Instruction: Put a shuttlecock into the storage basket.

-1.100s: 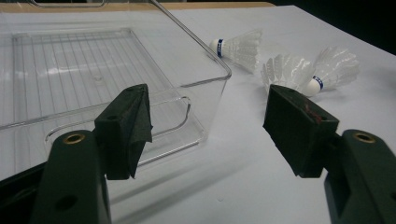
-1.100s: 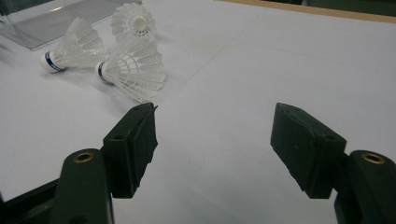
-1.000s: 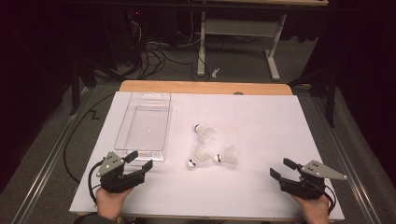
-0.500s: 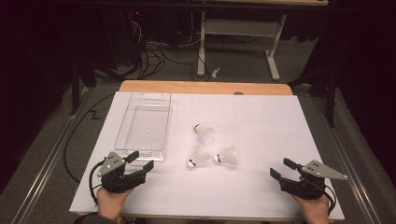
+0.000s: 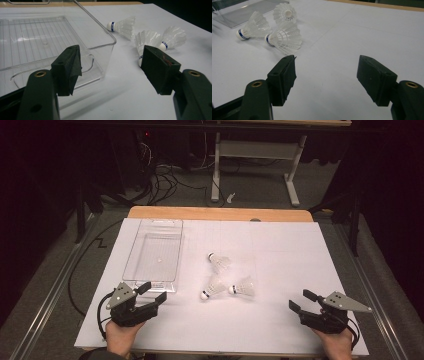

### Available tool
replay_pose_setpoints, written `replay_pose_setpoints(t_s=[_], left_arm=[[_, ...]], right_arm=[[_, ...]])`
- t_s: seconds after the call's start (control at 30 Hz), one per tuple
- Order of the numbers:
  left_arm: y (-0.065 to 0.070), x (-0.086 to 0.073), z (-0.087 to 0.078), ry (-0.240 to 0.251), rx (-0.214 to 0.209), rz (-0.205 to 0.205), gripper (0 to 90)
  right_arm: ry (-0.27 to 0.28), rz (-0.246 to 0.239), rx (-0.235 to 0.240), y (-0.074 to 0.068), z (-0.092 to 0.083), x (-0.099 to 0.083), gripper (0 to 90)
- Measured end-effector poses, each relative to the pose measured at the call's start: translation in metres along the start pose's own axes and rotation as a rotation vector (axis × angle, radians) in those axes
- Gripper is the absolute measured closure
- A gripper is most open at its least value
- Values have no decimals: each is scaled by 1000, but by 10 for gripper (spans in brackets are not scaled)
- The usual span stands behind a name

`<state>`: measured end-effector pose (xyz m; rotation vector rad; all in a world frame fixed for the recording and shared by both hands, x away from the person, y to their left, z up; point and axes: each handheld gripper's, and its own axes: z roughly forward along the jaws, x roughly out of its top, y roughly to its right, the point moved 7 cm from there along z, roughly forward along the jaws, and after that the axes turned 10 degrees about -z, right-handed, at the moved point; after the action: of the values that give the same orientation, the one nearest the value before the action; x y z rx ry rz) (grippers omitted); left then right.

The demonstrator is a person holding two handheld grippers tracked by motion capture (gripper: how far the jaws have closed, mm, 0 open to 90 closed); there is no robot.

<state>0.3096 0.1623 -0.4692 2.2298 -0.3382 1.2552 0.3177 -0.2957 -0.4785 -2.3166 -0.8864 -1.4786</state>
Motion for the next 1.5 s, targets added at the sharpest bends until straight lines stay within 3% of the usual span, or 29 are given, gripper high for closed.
replay_pose_setpoints(t_s=[0.47,0.93,1.5], left_arm=[[8,7,8,-16,-21,23,329],[25,17,21,-25,-60,56,330],[34,25,30,-28,-85,62,332]], right_arm=[[0,-1,-4,1,0,0,318],[1,1,-5,1,0,0,318],[3,0,-4,1,0,0,318]])
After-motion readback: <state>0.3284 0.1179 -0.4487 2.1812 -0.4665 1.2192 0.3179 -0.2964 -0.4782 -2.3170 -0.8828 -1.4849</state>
